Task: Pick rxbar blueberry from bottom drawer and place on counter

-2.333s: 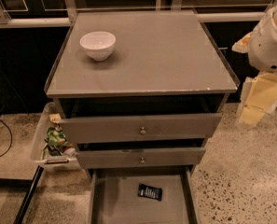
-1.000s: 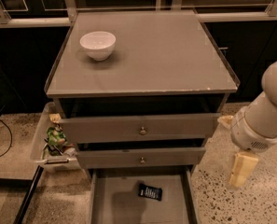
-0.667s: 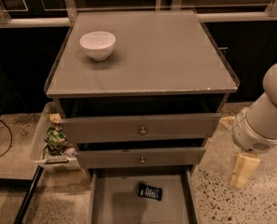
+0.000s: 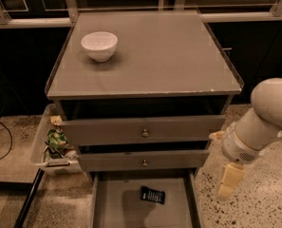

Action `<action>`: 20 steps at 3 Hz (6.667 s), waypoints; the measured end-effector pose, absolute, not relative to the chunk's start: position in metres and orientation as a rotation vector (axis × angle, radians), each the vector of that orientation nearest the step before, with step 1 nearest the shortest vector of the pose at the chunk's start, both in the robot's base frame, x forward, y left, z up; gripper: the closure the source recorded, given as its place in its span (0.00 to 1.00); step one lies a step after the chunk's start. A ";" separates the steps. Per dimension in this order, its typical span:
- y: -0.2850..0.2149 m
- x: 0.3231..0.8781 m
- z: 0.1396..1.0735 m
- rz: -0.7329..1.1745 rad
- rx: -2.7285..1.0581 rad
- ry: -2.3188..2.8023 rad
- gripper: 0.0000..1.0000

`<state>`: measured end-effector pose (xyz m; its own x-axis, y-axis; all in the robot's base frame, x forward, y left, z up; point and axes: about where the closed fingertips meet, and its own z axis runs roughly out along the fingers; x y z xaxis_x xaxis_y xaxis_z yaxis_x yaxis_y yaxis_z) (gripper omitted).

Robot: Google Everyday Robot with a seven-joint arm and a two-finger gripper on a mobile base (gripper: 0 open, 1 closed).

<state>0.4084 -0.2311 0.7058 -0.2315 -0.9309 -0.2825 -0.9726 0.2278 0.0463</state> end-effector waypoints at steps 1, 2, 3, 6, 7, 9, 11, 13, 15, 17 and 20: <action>-0.213 0.413 0.652 0.493 -1.776 2.260 0.00; -0.200 0.421 0.603 0.507 -1.752 2.172 0.00; -0.194 0.424 0.559 0.511 -1.715 2.087 0.00; -0.190 0.437 0.509 0.530 -1.662 2.065 0.00; -0.191 0.462 0.475 0.427 -1.683 2.052 0.00; -0.210 0.502 0.407 0.209 -1.707 1.994 0.00; -0.194 0.500 0.355 0.274 -1.683 2.016 0.00; -0.186 0.499 0.335 0.382 -1.663 1.996 0.00; -0.149 0.499 0.239 0.712 -1.579 1.889 0.00; -0.140 0.502 0.219 0.746 -1.533 1.902 0.00; -0.128 0.535 0.171 0.656 -1.434 1.884 0.00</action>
Offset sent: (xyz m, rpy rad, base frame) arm 0.0275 0.0449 -0.1637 0.2544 -0.1045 0.0356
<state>0.5350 -0.1277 0.1712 -0.1699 -0.6253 -0.7616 -0.9631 0.2690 -0.0061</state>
